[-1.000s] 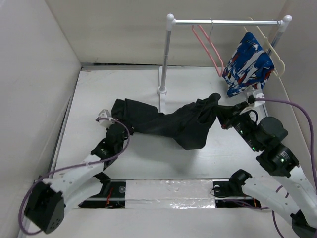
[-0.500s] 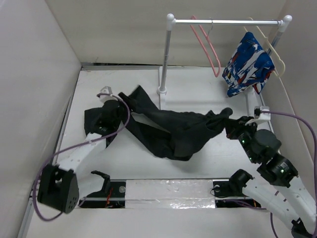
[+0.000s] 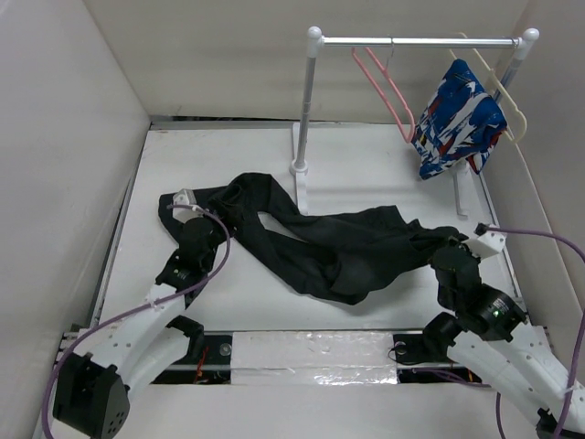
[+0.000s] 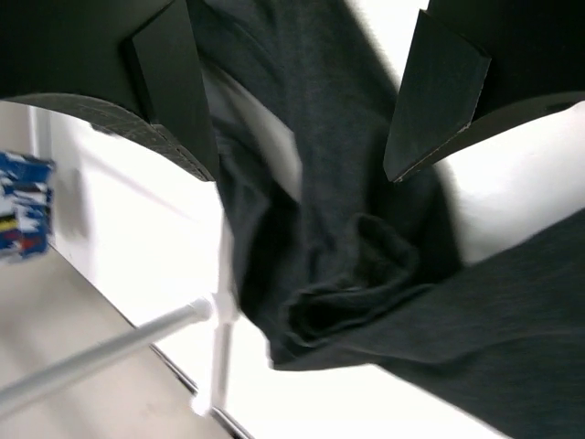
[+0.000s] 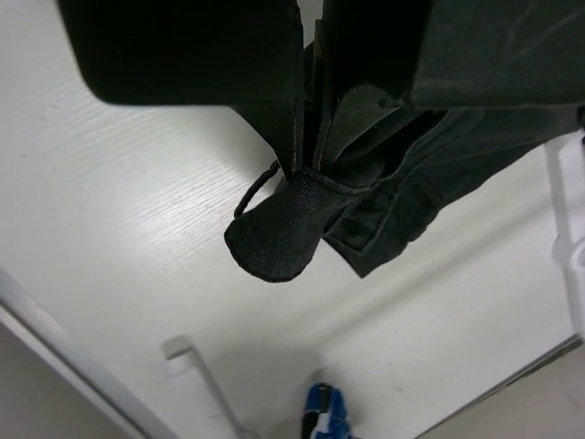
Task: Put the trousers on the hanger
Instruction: Flatten out the trousers at the center of the board.
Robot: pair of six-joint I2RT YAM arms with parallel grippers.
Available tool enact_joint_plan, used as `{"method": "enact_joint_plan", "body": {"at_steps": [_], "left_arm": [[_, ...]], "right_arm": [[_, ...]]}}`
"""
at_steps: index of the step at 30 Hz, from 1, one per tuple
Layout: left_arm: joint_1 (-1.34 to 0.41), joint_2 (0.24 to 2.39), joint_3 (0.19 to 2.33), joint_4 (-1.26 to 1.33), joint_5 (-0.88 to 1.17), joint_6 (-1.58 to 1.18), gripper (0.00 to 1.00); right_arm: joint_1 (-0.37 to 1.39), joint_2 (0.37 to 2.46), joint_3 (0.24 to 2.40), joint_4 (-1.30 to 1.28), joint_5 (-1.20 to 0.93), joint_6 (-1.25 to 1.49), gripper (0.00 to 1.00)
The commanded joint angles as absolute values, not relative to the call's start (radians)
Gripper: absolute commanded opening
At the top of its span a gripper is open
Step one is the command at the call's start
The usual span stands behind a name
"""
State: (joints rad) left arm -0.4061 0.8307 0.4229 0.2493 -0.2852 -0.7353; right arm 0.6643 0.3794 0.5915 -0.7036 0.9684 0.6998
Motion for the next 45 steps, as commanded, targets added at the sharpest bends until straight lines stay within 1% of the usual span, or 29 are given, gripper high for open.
{"method": "enact_joint_plan", "body": {"at_steps": [1, 3, 4, 5, 7, 10, 11, 13, 14, 17, 19, 22, 24, 25, 26, 27, 28, 31, 32, 34, 35, 36, 37, 38, 41, 43, 45], "left_arm": [[-0.407, 0.769, 0.367, 0.178, -0.42, -0.77, 0.71], [-0.407, 0.753, 0.33, 0.179, -0.417, -0.804, 0.71], [-0.407, 0.753, 0.306, 0.187, -0.414, -0.814, 0.71], [-0.407, 0.759, 0.299, 0.202, -0.417, -0.827, 0.71], [-0.407, 0.806, 0.304, 0.238, -0.42, -0.821, 0.71], [-0.407, 0.918, 0.356, 0.264, -0.419, -0.796, 0.7], [-0.407, 0.949, 0.386, 0.296, -0.407, -0.787, 0.68], [-0.407, 1.03, 0.422, 0.313, -0.403, -0.767, 0.66], [-0.407, 1.051, 0.448, 0.33, -0.405, -0.762, 0.64], [-0.407, 1.144, 0.483, 0.359, -0.42, -0.736, 0.59], [-0.407, 1.202, 0.503, 0.365, -0.416, -0.735, 0.57], [-0.397, 1.232, 0.509, 0.434, -0.376, -0.724, 0.55], [-0.397, 1.239, 0.521, 0.446, -0.367, -0.721, 0.41], [-0.385, 1.242, 0.529, 0.437, -0.371, -0.724, 0.31], [-0.385, 1.241, 0.543, 0.404, -0.379, -0.726, 0.13], [-0.385, 1.233, 0.551, 0.37, -0.39, -0.744, 0.02], [-0.374, 1.218, 0.557, 0.335, -0.417, -0.758, 0.0], [-0.374, 1.051, 0.532, 0.256, -0.443, -0.787, 0.0], [-0.374, 0.917, 0.511, 0.214, -0.449, -0.793, 0.0], [-0.374, 0.772, 0.503, 0.148, -0.501, -0.813, 0.0], [-0.374, 0.636, 0.514, 0.062, -0.523, -0.821, 0.0], [-0.374, 0.573, 0.525, 0.016, -0.544, -0.831, 0.0], [-0.365, 0.519, 0.537, -0.033, -0.578, -0.862, 0.0], [-0.365, 0.418, 0.56, -0.114, -0.59, -0.874, 0.0], [-0.365, 0.254, 0.581, -0.243, -0.649, -0.919, 0.0], [-0.365, 0.189, 0.589, -0.308, -0.687, -0.943, 0.0], [-0.365, 0.103, 0.595, -0.425, -0.719, -1.003, 0.06]], "right_arm": [[0.646, 0.364, 0.61, -0.704, 1.172, 0.788, 0.01], [0.646, 0.359, 0.617, -0.64, 1.209, 0.757, 0.01], [0.646, 0.362, 0.614, -0.59, 1.219, 0.645, 0.01], [0.622, 0.37, 0.612, -0.493, 1.23, 0.611, 0.02], [0.582, 0.423, 0.62, -0.437, 1.214, 0.572, 0.0], [0.482, 0.529, 0.621, -0.431, 1.031, 0.603, 0.0], [0.463, 0.549, 0.595, -0.405, 0.935, 0.601, 0.0], [0.425, 0.581, 0.56, -0.376, 0.873, 0.597, 0.0], [0.425, 0.58, 0.543, -0.352, 0.827, 0.589, 0.0], [0.4, 0.543, 0.494, -0.289, 0.779, 0.534, 0.0], [0.379, 0.522, 0.486, -0.279, 0.747, 0.519, 0.0], [0.37, 0.506, 0.476, -0.258, 0.715, 0.494, 0.0], [0.361, 0.517, 0.466, -0.255, 0.724, 0.488, 0.0], [0.36, 0.523, 0.459, -0.256, 0.73, 0.488, 0.0], [0.348, 0.531, 0.457, -0.259, 0.733, 0.489, 0.0], [0.324, 0.541, 0.456, -0.262, 0.739, 0.497, 0.0], [0.308, 0.545, 0.457, -0.265, 0.739, 0.505, 0.0], [0.224, 0.56, 0.446, -0.233, 0.717, 0.518, 0.0], [0.197, 0.563, 0.443, -0.212, 0.695, 0.522, 0.0], [0.103, 0.581, 0.445, -0.186, 0.597, 0.526, 0.0], [0.071, 0.586, 0.446, -0.161, 0.562, 0.525, 0.0], [0.04, 0.594, 0.454, -0.153, 0.489, 0.525, 0.0], [-0.01, 0.607, 0.457, -0.147, 0.459, 0.526, 0.0], [-0.034, 0.612, 0.46, -0.144, 0.406, 0.526, 0.0], [-0.092, 0.614, 0.463, -0.153, 0.354, 0.517, 0.0], [-0.101, 0.606, 0.459, -0.17, 0.353, 0.515, 0.0], [-0.101, 0.585, 0.456, -0.193, 0.353, 0.515, 0.0]]}}
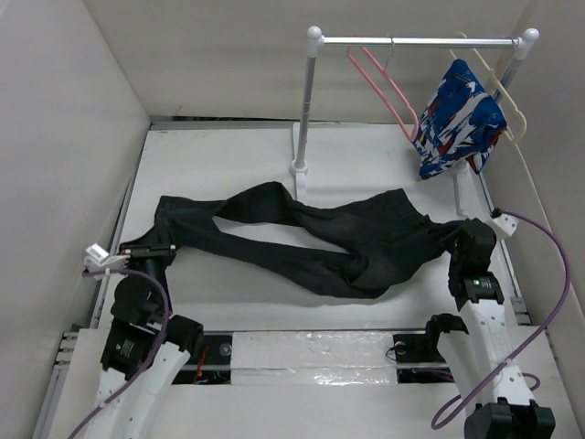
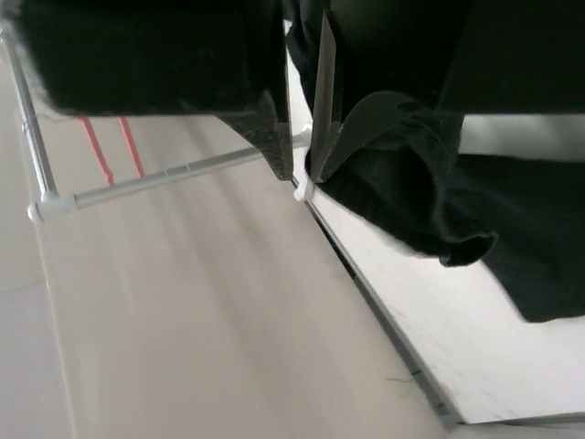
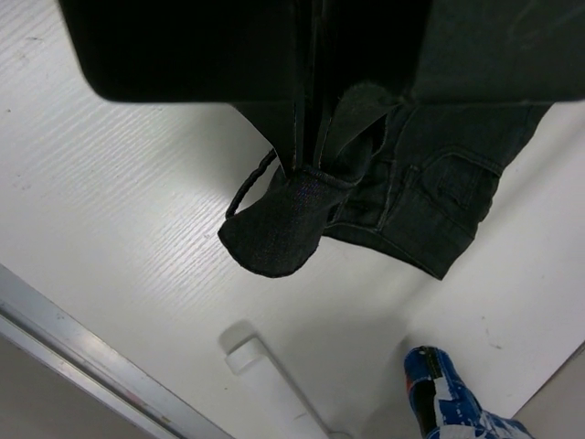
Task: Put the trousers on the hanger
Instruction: Flatten out the trousers at the center of the board.
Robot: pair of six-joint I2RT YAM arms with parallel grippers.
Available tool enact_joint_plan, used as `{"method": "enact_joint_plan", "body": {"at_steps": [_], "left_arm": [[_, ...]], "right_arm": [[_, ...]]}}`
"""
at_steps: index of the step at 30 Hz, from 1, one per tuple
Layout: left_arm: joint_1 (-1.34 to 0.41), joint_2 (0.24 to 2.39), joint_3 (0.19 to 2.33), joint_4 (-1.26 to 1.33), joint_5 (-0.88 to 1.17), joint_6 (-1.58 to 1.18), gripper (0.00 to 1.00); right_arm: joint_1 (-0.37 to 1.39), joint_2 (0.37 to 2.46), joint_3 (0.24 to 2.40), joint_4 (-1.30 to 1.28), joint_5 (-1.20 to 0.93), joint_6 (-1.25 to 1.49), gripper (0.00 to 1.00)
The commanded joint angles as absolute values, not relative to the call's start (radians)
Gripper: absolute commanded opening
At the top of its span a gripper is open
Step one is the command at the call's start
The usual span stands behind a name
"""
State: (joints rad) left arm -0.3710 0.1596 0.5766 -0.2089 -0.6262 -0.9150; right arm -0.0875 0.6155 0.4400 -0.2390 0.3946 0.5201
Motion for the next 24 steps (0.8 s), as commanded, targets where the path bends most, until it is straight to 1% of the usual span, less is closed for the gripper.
{"method": "enact_joint_plan", "body": {"at_steps": [1, 2, 5, 7, 10, 12, 13, 14, 16, 17, 18, 20, 21, 23, 24], "left_arm": [[-0.365, 0.074, 0.595, -0.46, -0.75, -1.028, 0.13], [-0.365, 0.011, 0.592, -0.51, -0.761, -1.051, 0.32], [-0.388, -0.115, 0.595, -0.547, -0.787, -1.075, 0.56], [-0.388, -0.15, 0.604, -0.561, -0.801, -1.072, 0.58], [-0.397, -0.146, 0.601, -0.554, -0.772, -1.04, 0.56], [-0.397, -0.065, 0.585, -0.496, -0.726, -1.006, 0.56], [-0.397, -0.026, 0.575, -0.471, -0.671, -0.977, 0.56], [-0.397, 0.079, 0.559, -0.448, -0.652, -0.989, 0.57], [-0.397, 0.174, 0.539, -0.414, -0.609, -1.011, 0.57], [-0.397, 0.254, 0.503, -0.366, -0.609, -1.025, 0.6], [-0.397, 0.29, 0.483, -0.341, -0.614, -1.04, 0.63], [-0.397, 0.377, 0.422, -0.254, -0.646, -1.069, 0.65], [-0.397, 0.406, 0.407, -0.224, -0.655, -1.084, 0.67], [-0.397, 0.492, 0.384, -0.158, -0.684, -1.094, 0.68], [-0.388, 0.529, 0.385, -0.102, -0.692, -1.103, 0.68]], "right_arm": [[-0.101, 0.577, 0.451, -0.201, 0.351, 0.514, 0.0], [-0.101, 0.566, 0.449, -0.219, 0.351, 0.514, 0.0], [-0.101, 0.525, 0.446, -0.258, 0.359, 0.506, 0.0], [-0.101, 0.503, 0.446, -0.273, 0.383, 0.497, 0.0], [-0.101, 0.489, 0.457, -0.291, 0.422, 0.486, 0.0], [-0.101, 0.492, 0.478, -0.29, 0.407, 0.488, 0.01], [-0.101, 0.497, 0.486, -0.285, 0.388, 0.488, 0.01], [-0.101, 0.5, 0.492, -0.266, 0.367, 0.485, 0.01], [-0.101, 0.505, 0.503, -0.249, 0.31, 0.474, 0.04], [-0.101, 0.514, 0.506, -0.241, 0.302, 0.463, 0.05], [-0.101, 0.52, 0.509, -0.242, 0.308, 0.457, 0.06], [-0.101, 0.534, 0.511, -0.247, 0.333, 0.448, 0.07], [-0.11, 0.547, 0.508, -0.248, 0.362, 0.446, 0.13], [-0.11, 0.56, 0.5, -0.253, 0.383, 0.443, 0.29], [-0.11, 0.561, 0.5, -0.255, 0.391, 0.443, 0.48]]}}
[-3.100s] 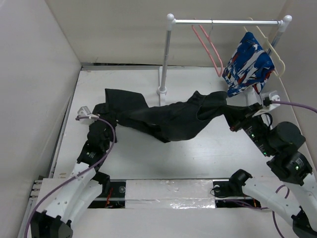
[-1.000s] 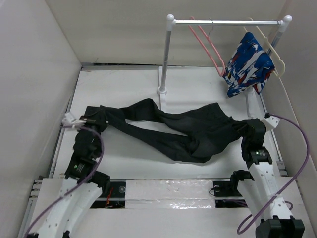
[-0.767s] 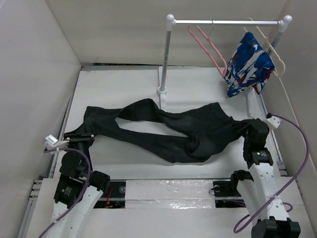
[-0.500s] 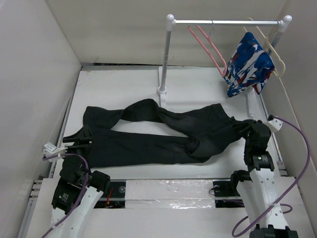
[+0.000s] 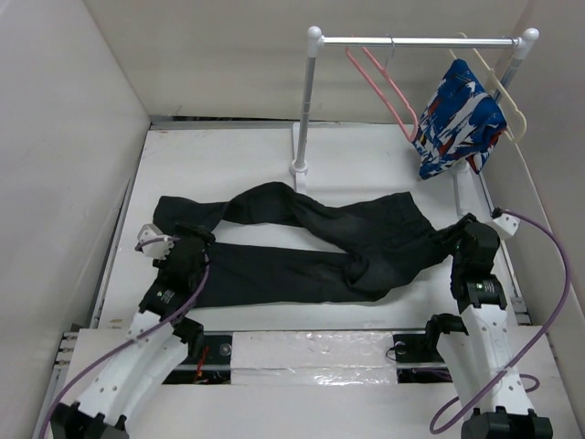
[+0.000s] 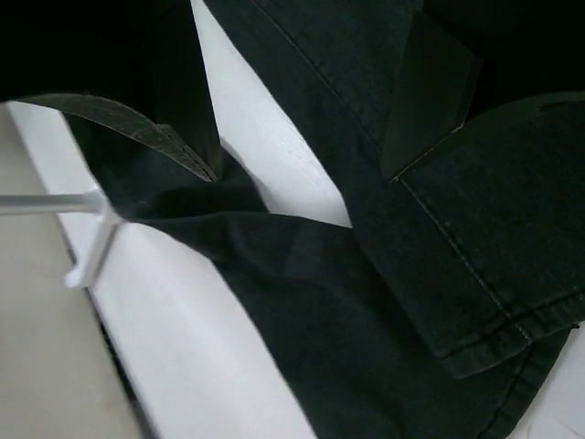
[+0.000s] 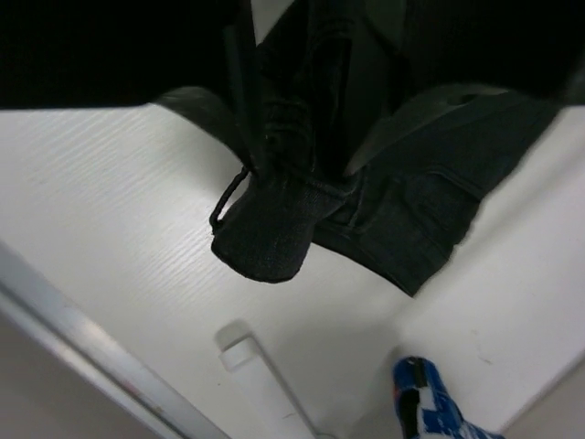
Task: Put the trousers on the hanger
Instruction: Flatten out the trousers at the center of the board.
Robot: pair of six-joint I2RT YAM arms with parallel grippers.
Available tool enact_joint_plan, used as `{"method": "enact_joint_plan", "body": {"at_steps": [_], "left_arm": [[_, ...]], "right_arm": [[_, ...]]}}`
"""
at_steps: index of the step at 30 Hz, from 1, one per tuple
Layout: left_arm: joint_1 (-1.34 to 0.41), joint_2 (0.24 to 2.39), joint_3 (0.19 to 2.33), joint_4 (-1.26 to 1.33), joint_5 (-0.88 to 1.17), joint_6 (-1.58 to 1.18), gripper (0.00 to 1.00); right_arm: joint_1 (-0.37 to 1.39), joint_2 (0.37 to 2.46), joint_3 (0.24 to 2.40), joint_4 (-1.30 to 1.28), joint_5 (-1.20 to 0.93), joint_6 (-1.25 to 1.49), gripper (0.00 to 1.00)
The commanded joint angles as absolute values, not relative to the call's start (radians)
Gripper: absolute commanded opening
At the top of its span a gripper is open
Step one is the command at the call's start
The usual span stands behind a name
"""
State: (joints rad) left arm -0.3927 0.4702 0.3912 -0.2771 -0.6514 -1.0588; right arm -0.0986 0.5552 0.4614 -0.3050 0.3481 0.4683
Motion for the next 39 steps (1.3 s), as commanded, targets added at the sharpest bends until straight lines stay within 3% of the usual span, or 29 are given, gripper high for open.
{"method": "enact_joint_plan", "body": {"at_steps": [1, 3, 4, 7, 8, 11, 12, 14, 19, 23, 26, 27, 29, 30, 32, 39], "left_arm": [[-0.376, 0.566, 0.39, -0.075, -0.692, -1.1, 0.68], [-0.296, 0.708, 0.434, -0.014, -0.66, -1.069, 0.68], [-0.255, 0.757, 0.457, -0.006, -0.585, -1.048, 0.68], [-0.04, 0.923, 0.558, 0.035, -0.357, -0.982, 0.68], [0.003, 0.967, 0.572, 0.057, -0.315, -0.968, 0.67], [0.112, 1.075, 0.607, 0.11, -0.273, -0.921, 0.67], [0.148, 1.118, 0.632, 0.082, -0.272, -0.907, 0.68], [0.178, 1.254, 0.698, 0.045, -0.249, -0.878, 0.68], [0.199, 1.466, 0.802, 0.028, -0.227, -0.789, 0.7], [0.199, 1.603, 0.888, -0.023, -0.285, -0.743, 0.7], [0.199, 1.679, 0.939, -0.041, -0.307, -0.709, 0.67], [0.199, 1.699, 0.98, -0.063, -0.304, -0.704, 0.59], [0.199, 1.736, 1.011, -0.064, -0.284, -0.687, 0.42], [0.199, 1.743, 1.028, -0.054, -0.278, -0.686, 0.21], [0.199, 1.759, 1.054, -0.051, -0.249, -0.675, 0.0], [0.199, 1.715, 1.328, -0.096, -0.193, -0.615, 0.0]], "right_arm": [[-0.11, 0.555, 0.499, -0.253, 0.391, 0.443, 0.58], [-0.11, 0.534, 0.512, -0.253, 0.379, 0.437, 0.74], [-0.11, 0.502, 0.52, -0.252, 0.364, 0.433, 0.77], [-0.076, 0.463, 0.583, -0.268, 0.254, 0.4, 0.76], [-0.058, 0.468, 0.591, -0.244, 0.195, 0.353, 0.72], [-0.002, 0.552, 0.587, -0.105, -0.151, 0.331, 0.22], [0.018, 0.587, 0.588, -0.053, -0.316, 0.324, 0.01], [0.11, 0.696, 0.583, -0.011, -0.389, 0.275, 0.0], [0.313, 0.764, 0.586, -0.04, -0.236, 0.155, 0.0], [0.419, 0.733, 0.539, 0.024, -0.196, 0.172, 0.12], [0.471, 0.736, 0.512, 0.051, -0.152, 0.189, 0.32], [0.48, 0.741, 0.499, 0.063, -0.14, 0.193, 0.42], [0.491, 0.759, 0.483, 0.081, -0.107, 0.215, 0.48], [0.491, 0.764, 0.476, 0.095, -0.094, 0.224, 0.5], [0.491, 0.772, 0.459, 0.097, -0.031, 0.222, 0.52], [0.46, 0.81, 0.407, 0.135, 0.066, 0.271, 0.58]]}}
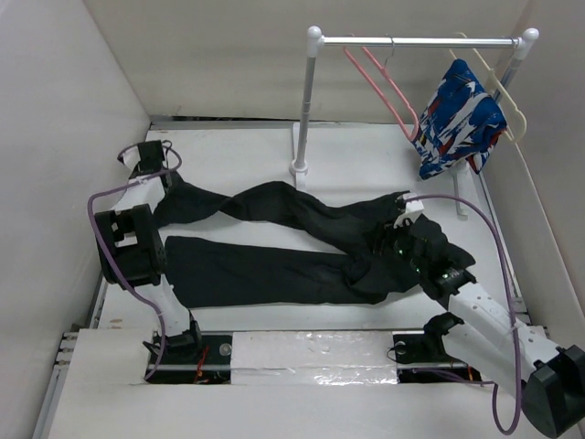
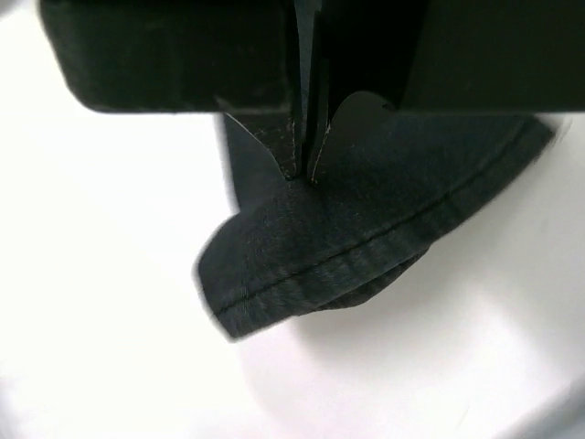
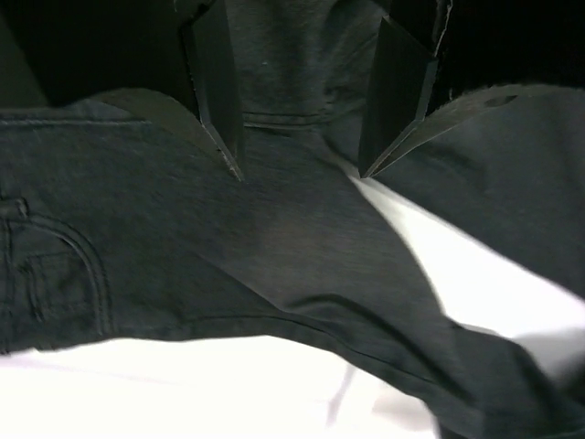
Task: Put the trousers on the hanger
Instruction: Flatten out the trousers at the center of the board.
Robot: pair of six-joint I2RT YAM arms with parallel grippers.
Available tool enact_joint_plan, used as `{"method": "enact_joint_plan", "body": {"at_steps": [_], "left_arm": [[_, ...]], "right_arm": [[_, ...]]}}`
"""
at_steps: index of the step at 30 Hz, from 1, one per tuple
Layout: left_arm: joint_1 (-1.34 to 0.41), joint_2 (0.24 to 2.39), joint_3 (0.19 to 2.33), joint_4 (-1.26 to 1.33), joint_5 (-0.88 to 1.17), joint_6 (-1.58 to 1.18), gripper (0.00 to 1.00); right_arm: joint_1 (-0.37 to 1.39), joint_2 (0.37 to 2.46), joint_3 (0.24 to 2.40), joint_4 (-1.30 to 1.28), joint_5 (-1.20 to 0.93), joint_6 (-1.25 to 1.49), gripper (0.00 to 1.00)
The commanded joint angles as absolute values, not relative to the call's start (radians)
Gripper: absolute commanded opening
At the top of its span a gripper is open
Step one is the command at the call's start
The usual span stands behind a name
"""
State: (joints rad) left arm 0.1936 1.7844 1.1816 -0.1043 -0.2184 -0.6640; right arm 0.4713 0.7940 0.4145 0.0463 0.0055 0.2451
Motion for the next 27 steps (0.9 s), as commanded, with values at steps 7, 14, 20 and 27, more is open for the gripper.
{"method": "enact_joint_plan", "body": {"at_steps": [7, 14, 20, 27], "left_arm": [[0.209, 1.766, 1.586, -0.209, -0.228, -0.549, 0.0], [0.218, 1.784, 1.551, -0.184, -0.08, -0.552, 0.53], [0.071, 1.529, 1.257, 0.039, -0.038, -0.676, 0.53], [-0.353, 1.292, 0.84, 0.326, -0.172, -0.805, 0.51]], "right_arm": [[0.448, 0.821, 0.387, 0.114, 0.191, 0.291, 0.61], [0.29, 0.932, 0.422, 0.161, 0.249, 0.322, 0.73], [0.059, 1.178, 0.56, 0.206, 0.158, 0.302, 0.75], [-0.052, 1.505, 0.708, 0.259, -0.012, 0.334, 0.71]]}}
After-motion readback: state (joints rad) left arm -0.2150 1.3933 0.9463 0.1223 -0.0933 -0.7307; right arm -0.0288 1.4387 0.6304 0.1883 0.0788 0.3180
